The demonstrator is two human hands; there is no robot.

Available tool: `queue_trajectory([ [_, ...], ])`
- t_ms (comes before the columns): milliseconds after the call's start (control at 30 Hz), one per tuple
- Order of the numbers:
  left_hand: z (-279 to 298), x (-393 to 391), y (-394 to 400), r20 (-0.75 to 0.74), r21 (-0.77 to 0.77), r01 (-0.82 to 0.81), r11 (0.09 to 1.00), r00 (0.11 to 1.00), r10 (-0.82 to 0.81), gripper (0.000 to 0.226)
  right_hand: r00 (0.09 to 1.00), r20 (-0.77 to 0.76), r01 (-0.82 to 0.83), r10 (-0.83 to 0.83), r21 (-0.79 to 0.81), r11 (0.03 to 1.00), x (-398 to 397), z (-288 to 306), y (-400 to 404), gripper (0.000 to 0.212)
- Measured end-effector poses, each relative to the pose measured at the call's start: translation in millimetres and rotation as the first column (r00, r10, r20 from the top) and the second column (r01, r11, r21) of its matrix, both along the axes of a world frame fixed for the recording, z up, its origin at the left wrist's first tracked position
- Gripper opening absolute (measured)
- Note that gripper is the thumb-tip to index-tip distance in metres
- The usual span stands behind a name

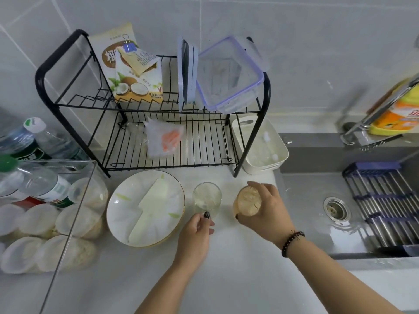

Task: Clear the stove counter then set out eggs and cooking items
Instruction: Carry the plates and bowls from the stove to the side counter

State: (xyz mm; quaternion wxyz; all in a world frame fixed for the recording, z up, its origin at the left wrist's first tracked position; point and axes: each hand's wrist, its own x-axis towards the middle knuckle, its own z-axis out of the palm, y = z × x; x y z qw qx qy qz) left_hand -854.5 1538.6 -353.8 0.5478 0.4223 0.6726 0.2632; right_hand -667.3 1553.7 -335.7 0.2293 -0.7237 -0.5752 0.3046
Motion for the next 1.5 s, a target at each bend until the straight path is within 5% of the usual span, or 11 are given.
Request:
queue_trajectory([
  [367, 0, 1, 26, 0.017, -0.001, -0.039, 0.999, 0.999, 0.039, 0.025, 0.999, -0.025, -0.031, 0.030, -0.020, 0.999, -27, 7, 74, 0.080],
  [800, 5, -4, 47, -0.050, 0.004, 0.018, 1.000, 0.999, -0.018, 0.027, 0.998, -0.056, 0.024, -0.028, -0.079, 0.997, -26, -11, 77, 0.086],
  [1233, 22, -7, 28, -0.002, -0.006, -0.104, 0.995, 0.995, 0.104, 0.008, 0.998, 0.016, -0.064, 0.066, -0.128, 0.990, -27, 8, 73, 0.091],
  [1500, 48, -3, 1, 0.008, 0.023, -0.228, 0.973, 0.974, 0.227, 0.029, 0.995, -0.051, -0.086, 0.084, -0.025, 0.996, -6, 38, 31, 0.064],
])
